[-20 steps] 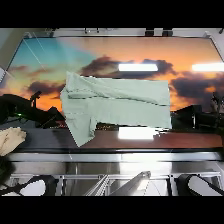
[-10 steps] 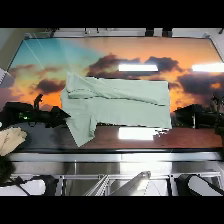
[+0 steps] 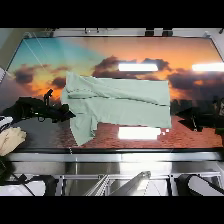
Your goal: Fold the shirts.
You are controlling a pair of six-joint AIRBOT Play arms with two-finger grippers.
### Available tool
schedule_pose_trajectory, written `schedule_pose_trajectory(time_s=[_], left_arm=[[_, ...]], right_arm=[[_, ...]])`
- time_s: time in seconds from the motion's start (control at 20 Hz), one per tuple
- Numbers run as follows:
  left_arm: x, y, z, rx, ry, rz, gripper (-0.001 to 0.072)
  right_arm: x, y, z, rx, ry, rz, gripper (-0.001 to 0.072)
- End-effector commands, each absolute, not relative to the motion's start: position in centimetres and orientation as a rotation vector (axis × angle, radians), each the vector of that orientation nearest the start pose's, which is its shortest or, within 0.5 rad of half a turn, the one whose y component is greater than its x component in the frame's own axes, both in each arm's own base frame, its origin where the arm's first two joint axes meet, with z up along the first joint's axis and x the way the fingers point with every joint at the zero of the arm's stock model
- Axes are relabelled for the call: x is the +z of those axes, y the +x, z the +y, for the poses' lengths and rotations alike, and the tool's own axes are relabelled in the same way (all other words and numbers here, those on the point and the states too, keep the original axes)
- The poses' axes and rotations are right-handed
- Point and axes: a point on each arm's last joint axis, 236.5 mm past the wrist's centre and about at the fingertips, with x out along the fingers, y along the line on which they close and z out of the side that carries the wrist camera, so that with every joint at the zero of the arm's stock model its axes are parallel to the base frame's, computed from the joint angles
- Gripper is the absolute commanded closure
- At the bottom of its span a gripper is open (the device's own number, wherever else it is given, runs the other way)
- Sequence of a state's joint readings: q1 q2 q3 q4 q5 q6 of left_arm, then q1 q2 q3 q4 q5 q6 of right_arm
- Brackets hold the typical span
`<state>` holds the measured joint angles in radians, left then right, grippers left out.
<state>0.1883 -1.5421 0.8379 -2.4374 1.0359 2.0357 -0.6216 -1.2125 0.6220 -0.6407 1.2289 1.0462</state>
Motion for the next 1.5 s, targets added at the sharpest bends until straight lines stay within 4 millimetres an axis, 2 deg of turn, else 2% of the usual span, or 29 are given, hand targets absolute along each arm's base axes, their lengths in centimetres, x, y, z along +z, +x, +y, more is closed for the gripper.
schedule_pose_trajectory(time_s=[0.0,0.25,0.35,0.5,0.55,0.6,0.65,0.7,0.75,0.9,1.0,1.1,1.2,1.35,1.45], left_arm=[[-10.3,34.3,-9.6,-0.408,-0.776,1.426,0.0680],[-10.0,33.7,-9.3,-0.423,-0.800,1.443,0.0679],[-10.0,33.6,-9.7,-0.430,-0.795,1.448,0.0679],[-9.8,33.3,-10.1,-0.445,-0.794,1.460,0.0680],[-9.8,33.2,-10.1,-0.450,-0.795,1.464,0.0680],[-9.6,32.9,-10.3,-0.461,-0.799,1.474,0.0680],[-9.4,32.6,-10.5,-0.476,-0.807,1.485,0.0680],[-9.0,32.0,-10.9,-0.505,-0.815,1.507,0.0679],[-8.4,31.3,-11.4,-0.549,-0.819,1.522,0.0680],[-4.7,30.0,-12.8,-0.651,-0.844,1.500,0.0681],[-1.6,28.1,-13.1,-0.710,-0.859,1.469,0.0681],[0.3,25.8,-12.4,-0.714,-0.886,1.445,0.0681],[0.7,24.9,-10.4,-0.646,-0.945,1.382,0.0681],[-0.3,25.7,-6.6,-0.483,-1.024,1.273,0.0680],[-0.4,26.1,-5.6,-0.460,-1.048,1.264,0.0681]], right_arm=[[-8.1,29.4,-0.8,0.153,1.003,1.255,0.0172],[-12.1,29.0,0.1,0.182,1.039,1.331,0.0175],[-12.6,29.5,1.5,0.230,1.046,1.334,0.0181],[-12.1,30.7,3.9,0.293,1.065,1.311,0.0185],[-12.0,30.7,4.5,0.309,1.060,1.318,0.0209],[-11.8,30.6,5.3,0.334,1.051,1.333,0.0340],[-11.5,30.3,6.0,0.368,1.046,1.344,0.0534],[-10.8,30.2,6.8,0.418,1.050,1.342,0.0629],[-9.8,29.9,7.6,0.475,1.073,1.339,0.0688],[-5.2,28.5,9.6,0.667,1.081,1.316,0.0689],[-1.8,27.1,10.4,0.751,1.030,1.284,0.0689],[0.3,26.5,10.1,0.716,0.955,1.250,0.0689],[1.4,26.3,8.7,0.618,0.893,1.215,0.0689],[1.5,26.8,5.7,0.492,0.853,1.154,0.0689],[0.5,26.8,3.8,0.425,0.859,1.156,0.0689]])
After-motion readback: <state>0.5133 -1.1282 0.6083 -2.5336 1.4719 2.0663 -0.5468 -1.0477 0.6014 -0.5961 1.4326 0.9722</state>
